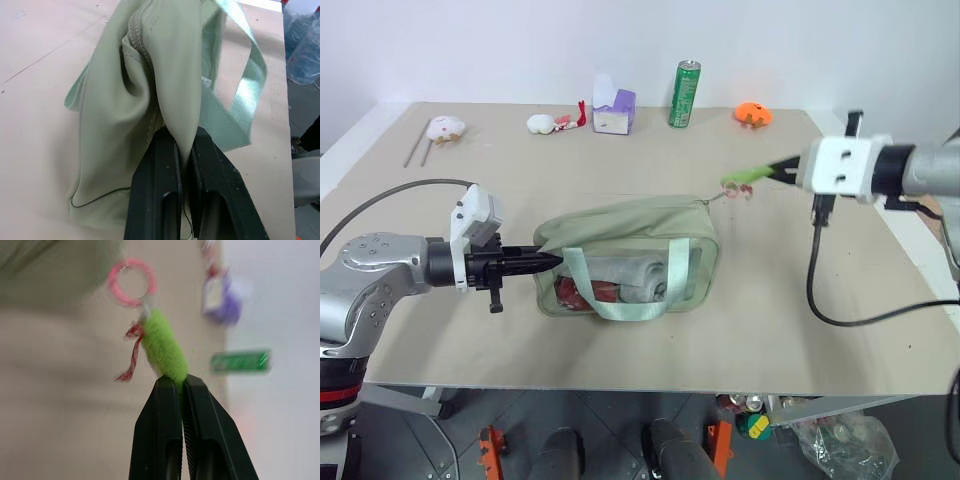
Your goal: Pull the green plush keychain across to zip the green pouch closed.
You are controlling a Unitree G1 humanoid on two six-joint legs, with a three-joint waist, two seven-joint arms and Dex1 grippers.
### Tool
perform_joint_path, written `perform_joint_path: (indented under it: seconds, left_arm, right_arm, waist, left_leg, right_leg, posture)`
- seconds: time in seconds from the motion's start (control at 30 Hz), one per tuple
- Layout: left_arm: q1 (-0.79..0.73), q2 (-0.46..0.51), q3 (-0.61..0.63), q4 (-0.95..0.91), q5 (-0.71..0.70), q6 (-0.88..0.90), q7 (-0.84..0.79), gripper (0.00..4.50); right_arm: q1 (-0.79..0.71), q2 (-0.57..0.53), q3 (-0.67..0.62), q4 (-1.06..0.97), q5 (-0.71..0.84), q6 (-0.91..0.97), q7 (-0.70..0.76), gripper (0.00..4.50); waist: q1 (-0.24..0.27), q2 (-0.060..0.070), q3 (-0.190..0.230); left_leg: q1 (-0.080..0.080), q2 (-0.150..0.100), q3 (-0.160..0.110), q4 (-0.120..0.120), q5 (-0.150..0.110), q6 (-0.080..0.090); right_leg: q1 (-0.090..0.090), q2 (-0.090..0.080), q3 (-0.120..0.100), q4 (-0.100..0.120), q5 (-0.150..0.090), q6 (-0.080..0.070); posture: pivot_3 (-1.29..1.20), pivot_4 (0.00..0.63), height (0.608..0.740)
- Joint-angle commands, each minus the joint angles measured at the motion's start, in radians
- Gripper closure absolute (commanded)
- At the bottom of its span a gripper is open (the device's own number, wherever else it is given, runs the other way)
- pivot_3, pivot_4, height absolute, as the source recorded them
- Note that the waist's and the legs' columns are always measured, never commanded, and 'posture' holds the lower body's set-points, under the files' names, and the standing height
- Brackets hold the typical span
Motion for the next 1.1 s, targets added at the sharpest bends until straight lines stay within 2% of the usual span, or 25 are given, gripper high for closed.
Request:
perform_joint_path:
  seconds: [0.03,0.23,0.3,0.47,0.53,0.67,0.73,0.77,0.8,0.83,0.9,1.0,1.07,1.1]
  left_arm:
    - [0.013,0.001,-0.024,0.009,0.014,0.006,-0.009,4.5]
    - [-0.001,-0.001,-0.04,0.02,0.014,0.003,-0.017,4.5]
    - [-0.011,0.0,-0.048,0.027,0.016,0.002,-0.026,4.5]
    - [-0.021,0.001,-0.054,0.028,0.015,0.009,-0.031,4.5]
    - [-0.018,0.003,-0.054,0.024,0.012,0.014,-0.032,4.5]
    - [-0.008,0.006,-0.042,0.022,0.005,0.028,-0.023,4.5]
    - [-0.022,-0.019,-0.008,0.043,-0.029,0.053,0.004,4.5]
    - [-0.028,-0.028,0.005,0.051,-0.044,0.063,0.015,4.5]
    - [-0.039,-0.041,0.025,0.063,-0.063,0.078,0.032,4.5]
    - [-0.049,-0.05,0.038,0.07,-0.075,0.09,0.045,4.5]
    - [-0.062,-0.059,0.068,0.074,-0.121,0.13,0.055,3.74]
    - [-0.073,-0.06,0.083,0.071,-0.122,0.137,0.079,2.7]
    - [-0.071,-0.053,0.099,0.065,-0.129,0.14,0.089,2.09]
    - [-0.067,-0.05,0.104,0.061,-0.132,0.141,0.088,1.79]
  right_arm:
    - [0.125,-0.088,-0.054,0.005,-0.085,-0.019,-0.051,4.48]
    - [0.34,-0.049,0.031,-0.136,-0.155,-0.055,-0.079,4.48]
    - [0.392,0.018,0.107,-0.192,-0.174,-0.089,-0.08,4.48]
    - [0.413,0.123,0.181,-0.228,-0.239,-0.128,-0.106,4.48]
    - [0.407,0.145,0.18,-0.23,-0.236,-0.124,-0.098,4.48]
    - [0.377,0.16,0.134,-0.205,-0.198,-0.103,-0.087,4.48]
    - [0.347,0.161,0.059,-0.187,-0.091,-0.019,-0.055,4.48]
    - [0.336,0.16,0.033,-0.182,-0.053,0.012,-0.044,3.82]
    - [0.327,0.162,-0.007,-0.19,0.027,0.088,-0.015,3.61]
    - [0.32,0.164,-0.043,-0.202,0.099,0.158,0.007,3.21]
    - [0.296,0.171,-0.117,-0.22,0.219,0.272,0.024,2.54]
    - [0.289,0.134,-0.17,-0.221,0.288,0.405,0.05,1.36]
    - [0.335,0.089,-0.202,-0.265,0.364,0.521,0.108,0.78]
    - [0.352,0.074,-0.212,-0.283,0.388,0.555,0.124,0.77]
  waist:
    - [-0.001,0.001,0.0]
    - [-0.002,0.002,-0.001]
    - [-0.003,-0.001,-0.003]
    - [-0.004,-0.002,-0.005]
    - [-0.005,-0.005,-0.006]
    - [-0.006,-0.005,-0.006]
    - [-0.006,-0.005,-0.005]
    - [-0.006,-0.004,-0.004]
    - [-0.006,-0.003,-0.004]
    - [-0.005,-0.003,-0.004]
    - [-0.005,-0.004,-0.003]
    - [-0.005,-0.004,-0.003]
    - [-0.002,-0.004,-0.003]
    - [-0.001,-0.004,-0.003]
  left_leg:
    - [0.0,-0.001,0.001,0.0,0.0,0.0]
    - [0.002,-0.005,0.001,0.002,0.001,0.001]
    - [0.002,-0.006,0.001,0.002,0.002,0.002]
    - [0.007,-0.007,0.001,0.002,0.002,0.002]
    - [0.013,-0.007,0.0,0.002,0.002,0.003]
    - [0.015,-0.007,0.0,0.002,0.002,0.003]
    - [0.015,-0.007,0.0,0.002,0.002,0.003]
    - [0.015,-0.007,0.0,0.002,0.002,0.003]
    - [0.015,-0.007,0.001,0.002,0.002,0.003]
    - [0.014,-0.008,0.0,0.002,0.002,0.003]
    - [0.013,-0.008,-0.001,0.002,0.002,0.003]
    - [0.012,-0.008,-0.002,0.0,0.002,0.003]
    - [0.011,-0.008,-0.004,-0.001,0.002,0.003]
    - [0.011,-0.009,-0.004,-0.002,0.001,0.004]
  right_leg:
    - [0.0,-0.001,0.001,0.0,0.0,0.0]
    - [0.003,-0.005,0.001,0.0,0.0,0.002]
    - [0.003,-0.006,0.002,0.0,0.0,0.002]
    - [0.007,-0.006,0.002,0.0,0.0,0.002]
    - [0.014,-0.006,0.002,0.0,-0.001,0.001]
    - [0.016,-0.006,0.002,0.0,-0.001,0.0]
    - [0.016,-0.006,0.002,0.0,-0.001,0.0]
    - [0.016,-0.006,0.002,0.0,-0.001,0.0]
    - [0.016,-0.007,0.002,0.0,-0.001,0.0]
    - [0.016,-0.007,0.002,0.0,-0.001,0.001]
    - [0.015,-0.007,0.002,0.0,-0.001,0.001]
    - [0.014,-0.007,0.001,0.0,-0.001,0.005]
    - [0.014,-0.007,0.0,0.0,-0.002,0.007]
    - [0.014,-0.007,-0.001,0.0,-0.003,0.007]
  posture:
    - [0.0,0.15,0.74]
    - [0.0,0.15,0.74]
    - [0.0,0.15,0.74]
    - [0.0,0.15,0.74]
    - [0.0,0.15,0.74]
    - [0.0,0.15,0.74]
    - [0.0,0.15,0.74]
    - [0.0,0.15,0.74]
    - [0.0,0.15,0.74]
    - [0.0,0.15,0.74]
    - [0.0,0.15,0.74]
    - [0.0,0.15,0.74]
    - [0.0,0.15,0.74]
    - [0.0,0.15,0.74]
